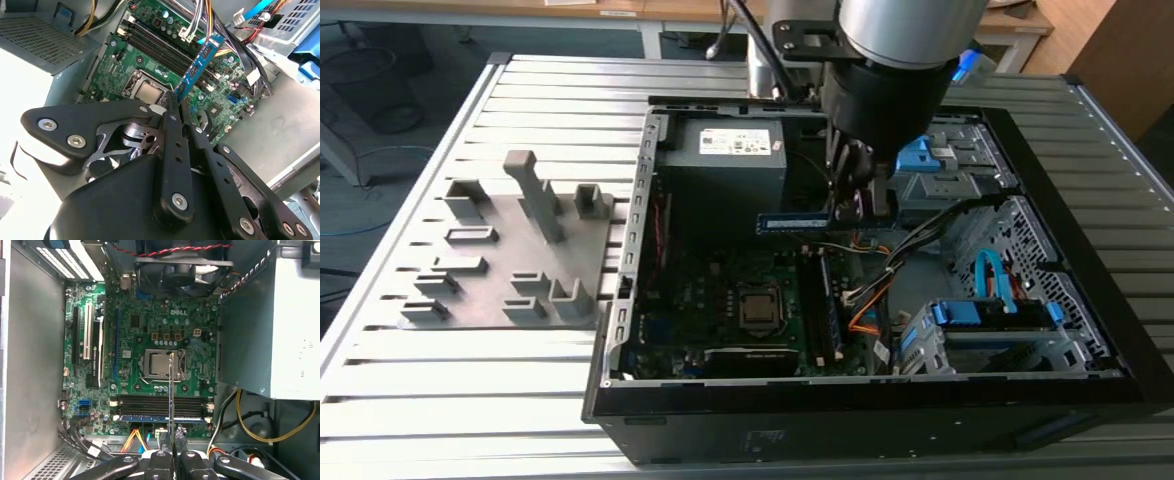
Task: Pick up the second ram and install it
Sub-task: 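Pick up the second ram and move it above second insertion slot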
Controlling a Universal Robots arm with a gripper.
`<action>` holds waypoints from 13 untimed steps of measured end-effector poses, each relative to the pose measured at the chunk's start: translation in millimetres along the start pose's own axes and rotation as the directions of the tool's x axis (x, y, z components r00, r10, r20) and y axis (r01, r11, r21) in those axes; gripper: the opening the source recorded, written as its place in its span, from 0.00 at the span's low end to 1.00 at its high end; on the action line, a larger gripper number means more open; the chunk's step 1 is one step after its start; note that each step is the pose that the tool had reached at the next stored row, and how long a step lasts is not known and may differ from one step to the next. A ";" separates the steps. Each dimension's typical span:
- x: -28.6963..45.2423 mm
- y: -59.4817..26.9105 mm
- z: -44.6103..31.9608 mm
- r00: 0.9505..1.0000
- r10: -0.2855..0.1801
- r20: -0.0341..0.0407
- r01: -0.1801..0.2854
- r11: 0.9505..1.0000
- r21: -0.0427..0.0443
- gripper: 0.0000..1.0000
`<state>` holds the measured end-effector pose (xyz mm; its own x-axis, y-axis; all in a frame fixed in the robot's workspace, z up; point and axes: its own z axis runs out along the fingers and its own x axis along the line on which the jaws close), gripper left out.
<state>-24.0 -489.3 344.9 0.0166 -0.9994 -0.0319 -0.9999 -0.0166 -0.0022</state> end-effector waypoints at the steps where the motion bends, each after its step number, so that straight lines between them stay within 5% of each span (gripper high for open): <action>1: 0.3 0.0 1.6 1.000 0.000 0.000 0.000 1.000 0.000 0.14; 13: 3.2 0.1 23.2 1.000 0.000 0.000 0.000 1.000 0.000 0.14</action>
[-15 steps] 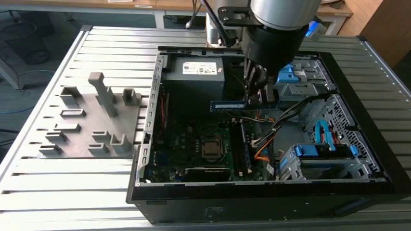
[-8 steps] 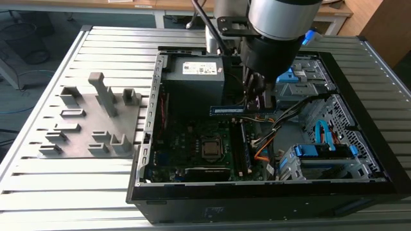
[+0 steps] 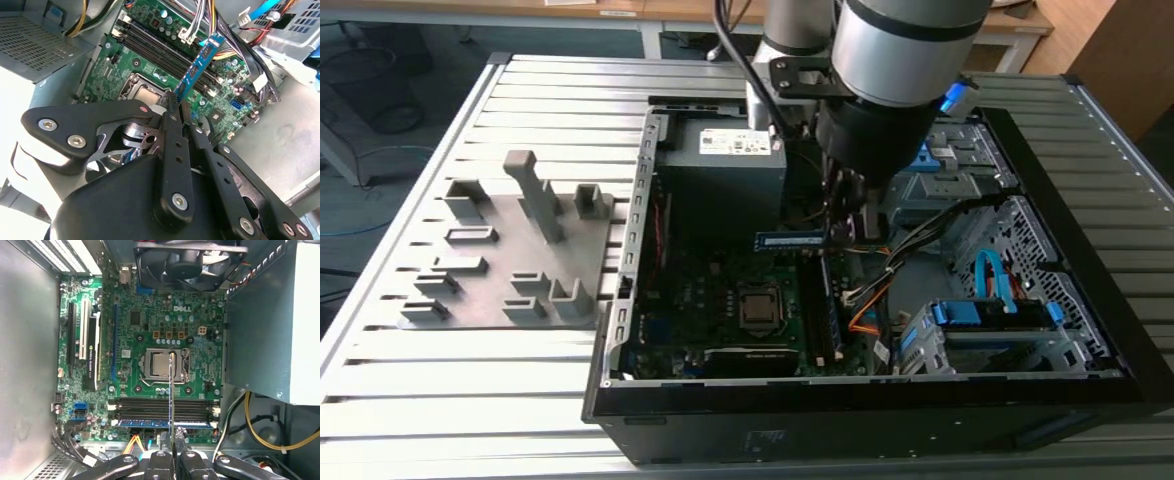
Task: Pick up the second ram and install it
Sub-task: 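Pick up the second ram and move it above second insertion slot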
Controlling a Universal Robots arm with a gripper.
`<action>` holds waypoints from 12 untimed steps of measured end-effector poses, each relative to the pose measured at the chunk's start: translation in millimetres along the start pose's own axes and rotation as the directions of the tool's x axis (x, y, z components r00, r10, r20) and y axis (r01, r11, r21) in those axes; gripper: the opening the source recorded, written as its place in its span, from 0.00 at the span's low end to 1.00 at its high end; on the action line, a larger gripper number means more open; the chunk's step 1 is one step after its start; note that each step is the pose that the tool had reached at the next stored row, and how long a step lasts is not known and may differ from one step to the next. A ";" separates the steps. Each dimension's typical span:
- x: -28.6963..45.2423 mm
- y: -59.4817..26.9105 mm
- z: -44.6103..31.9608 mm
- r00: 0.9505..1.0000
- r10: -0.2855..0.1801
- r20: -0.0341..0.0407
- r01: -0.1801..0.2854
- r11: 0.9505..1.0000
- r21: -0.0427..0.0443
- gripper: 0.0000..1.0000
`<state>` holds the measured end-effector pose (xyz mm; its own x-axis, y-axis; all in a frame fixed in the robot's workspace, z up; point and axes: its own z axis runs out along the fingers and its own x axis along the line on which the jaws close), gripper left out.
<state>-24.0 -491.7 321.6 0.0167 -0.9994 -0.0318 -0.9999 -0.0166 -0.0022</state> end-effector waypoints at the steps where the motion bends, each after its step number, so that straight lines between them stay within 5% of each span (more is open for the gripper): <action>1: 0.3 0.0 1.8 1.000 0.000 0.000 0.000 1.000 0.000 0.14; 12: 5.4 4.2 20.5 1.000 0.000 0.000 0.000 1.000 0.000 0.14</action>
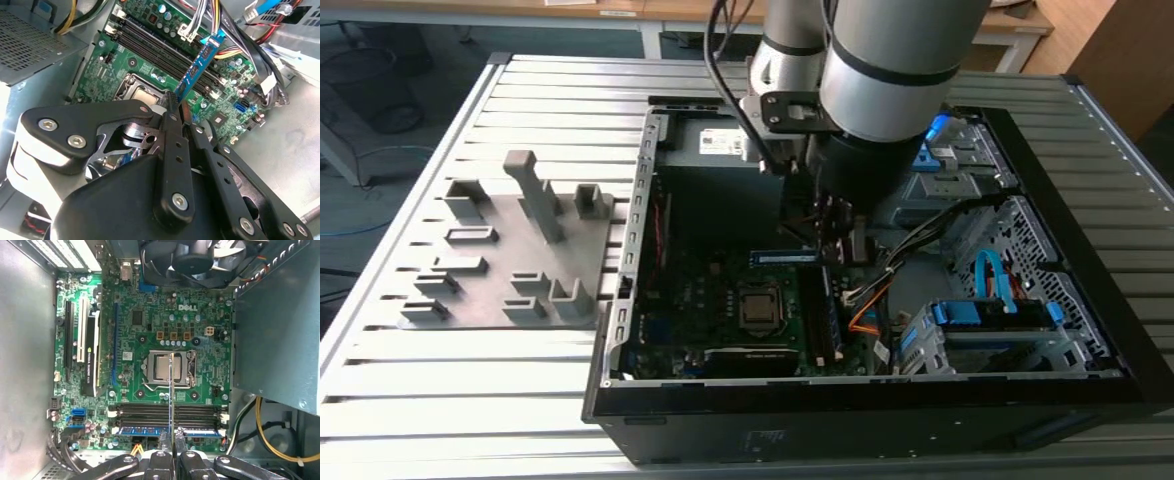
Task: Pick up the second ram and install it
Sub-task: 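Pick up the second ram and move it above second insertion slot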
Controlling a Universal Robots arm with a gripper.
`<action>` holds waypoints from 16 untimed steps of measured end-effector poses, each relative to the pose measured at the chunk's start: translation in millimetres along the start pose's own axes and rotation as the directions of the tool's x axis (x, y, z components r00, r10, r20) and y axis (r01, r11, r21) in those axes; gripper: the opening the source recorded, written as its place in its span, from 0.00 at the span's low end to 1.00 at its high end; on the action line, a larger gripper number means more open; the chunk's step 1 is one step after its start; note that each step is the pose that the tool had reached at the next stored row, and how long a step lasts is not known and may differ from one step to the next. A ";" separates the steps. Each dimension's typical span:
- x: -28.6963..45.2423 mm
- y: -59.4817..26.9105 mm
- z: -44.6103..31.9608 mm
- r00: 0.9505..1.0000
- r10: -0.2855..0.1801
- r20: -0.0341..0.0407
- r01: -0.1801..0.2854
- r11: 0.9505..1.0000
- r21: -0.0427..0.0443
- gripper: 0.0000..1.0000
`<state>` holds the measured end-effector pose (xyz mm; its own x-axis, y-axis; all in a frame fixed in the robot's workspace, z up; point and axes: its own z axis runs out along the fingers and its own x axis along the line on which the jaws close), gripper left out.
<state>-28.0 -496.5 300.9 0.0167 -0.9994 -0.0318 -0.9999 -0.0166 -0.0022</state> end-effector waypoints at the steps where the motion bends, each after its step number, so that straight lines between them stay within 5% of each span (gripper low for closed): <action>1: 0.2 0.2 1.8 1.000 0.000 0.000 0.000 1.000 0.000 0.14; 8: 2.1 0.6 13.8 1.000 0.000 0.000 0.000 1.000 0.000 0.14; 16: 2.1 0.6 14.5 1.000 0.000 0.000 0.000 1.000 0.000 0.14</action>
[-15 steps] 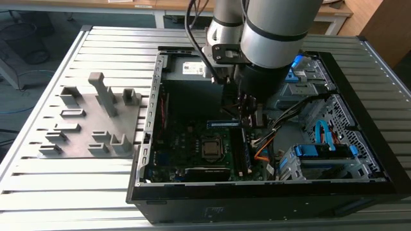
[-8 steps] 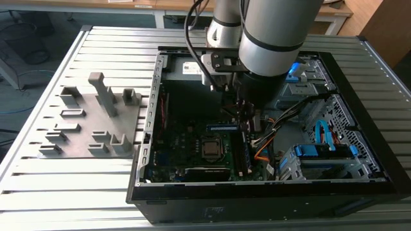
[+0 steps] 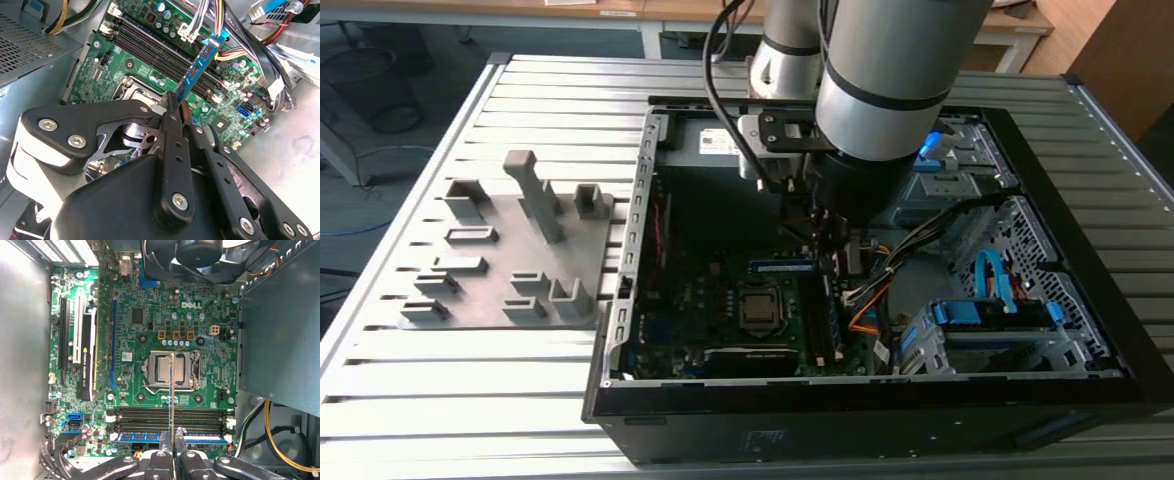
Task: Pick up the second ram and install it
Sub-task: 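Pick up the second ram and move it above second insertion slot, then insert the second ram into the second slot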
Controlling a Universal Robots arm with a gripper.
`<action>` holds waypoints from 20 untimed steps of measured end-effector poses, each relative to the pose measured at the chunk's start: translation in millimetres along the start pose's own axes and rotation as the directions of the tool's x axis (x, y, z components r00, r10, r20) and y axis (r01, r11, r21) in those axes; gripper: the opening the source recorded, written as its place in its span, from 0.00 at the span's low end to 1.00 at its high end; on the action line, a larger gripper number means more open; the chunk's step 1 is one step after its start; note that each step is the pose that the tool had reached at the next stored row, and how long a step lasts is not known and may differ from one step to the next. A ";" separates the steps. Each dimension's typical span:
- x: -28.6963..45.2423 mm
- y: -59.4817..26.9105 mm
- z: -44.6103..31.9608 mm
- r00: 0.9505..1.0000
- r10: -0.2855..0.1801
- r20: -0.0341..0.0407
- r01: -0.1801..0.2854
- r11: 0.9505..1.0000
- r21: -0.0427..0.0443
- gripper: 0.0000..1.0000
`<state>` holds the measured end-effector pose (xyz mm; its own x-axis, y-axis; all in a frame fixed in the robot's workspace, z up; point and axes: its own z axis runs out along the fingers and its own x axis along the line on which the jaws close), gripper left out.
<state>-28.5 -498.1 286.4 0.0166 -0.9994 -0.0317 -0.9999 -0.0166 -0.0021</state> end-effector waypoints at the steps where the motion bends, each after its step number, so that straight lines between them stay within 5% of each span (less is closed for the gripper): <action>1: 0.0 0.0 0.0 1.000 0.000 0.000 0.000 1.000 0.000 0.14; 11: 0.0 0.0 0.1 1.000 0.016 0.000 -0.016 1.000 0.000 0.14; 20: 0.0 0.0 0.3 0.994 0.110 0.000 -0.110 0.994 0.003 0.14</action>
<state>-28.5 -498.1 286.1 -0.0932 -0.9951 -0.0317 -0.9956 0.0933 -0.0021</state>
